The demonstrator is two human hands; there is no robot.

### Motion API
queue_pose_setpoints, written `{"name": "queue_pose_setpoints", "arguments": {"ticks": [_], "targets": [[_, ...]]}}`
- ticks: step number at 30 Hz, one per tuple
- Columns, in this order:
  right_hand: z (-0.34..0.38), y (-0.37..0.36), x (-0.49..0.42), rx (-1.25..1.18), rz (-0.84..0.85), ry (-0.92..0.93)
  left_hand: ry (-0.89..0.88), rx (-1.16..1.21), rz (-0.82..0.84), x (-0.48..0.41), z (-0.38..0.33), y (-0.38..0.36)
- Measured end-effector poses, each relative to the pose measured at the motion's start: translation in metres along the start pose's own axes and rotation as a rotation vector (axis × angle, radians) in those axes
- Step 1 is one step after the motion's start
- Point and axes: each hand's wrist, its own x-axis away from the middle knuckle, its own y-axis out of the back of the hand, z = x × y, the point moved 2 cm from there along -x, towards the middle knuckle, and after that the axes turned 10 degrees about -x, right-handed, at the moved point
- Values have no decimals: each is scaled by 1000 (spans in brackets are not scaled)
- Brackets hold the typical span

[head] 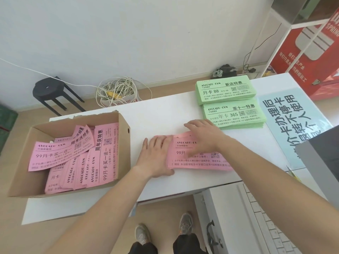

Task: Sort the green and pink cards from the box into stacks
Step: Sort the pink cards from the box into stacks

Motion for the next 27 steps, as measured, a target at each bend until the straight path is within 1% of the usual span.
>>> {"name": "queue_pose_setpoints", "arguments": {"ticks": [3, 5, 8, 13, 15, 18, 20, 23, 25, 27], "targets": [[-7, -4, 6, 160, 144, 3, -25, -69, 92, -7, 2, 2], [-5, -12, 9, 228, 173, 15, -74, -126, 127, -15, 1, 3], [2, -19, 8, 284, 159, 32, -121, -141, 155, -23, 3, 9], [4, -13, 0, 279, 81, 81, -156, -199, 59, -24, 8, 16], [3, -14, -2, 280, 88, 101, -154, -198, 45, -24, 10, 13], [2, -16, -1, 291, 109, 83, -156, -176, 20, -23, 13, 11], [5, -17, -3, 293, 87, 102, -165, -167, -1, -22, 15, 11], [10, -15, -3, 292, 50, 133, -106, -119, 34, -19, 19, 10], [9, -14, 2, 280, 59, 83, -10, -70, 115, -13, 21, 10], [3, -11, 10, 296, 104, 13, 101, 2, 173, -5, 21, 9]]}}
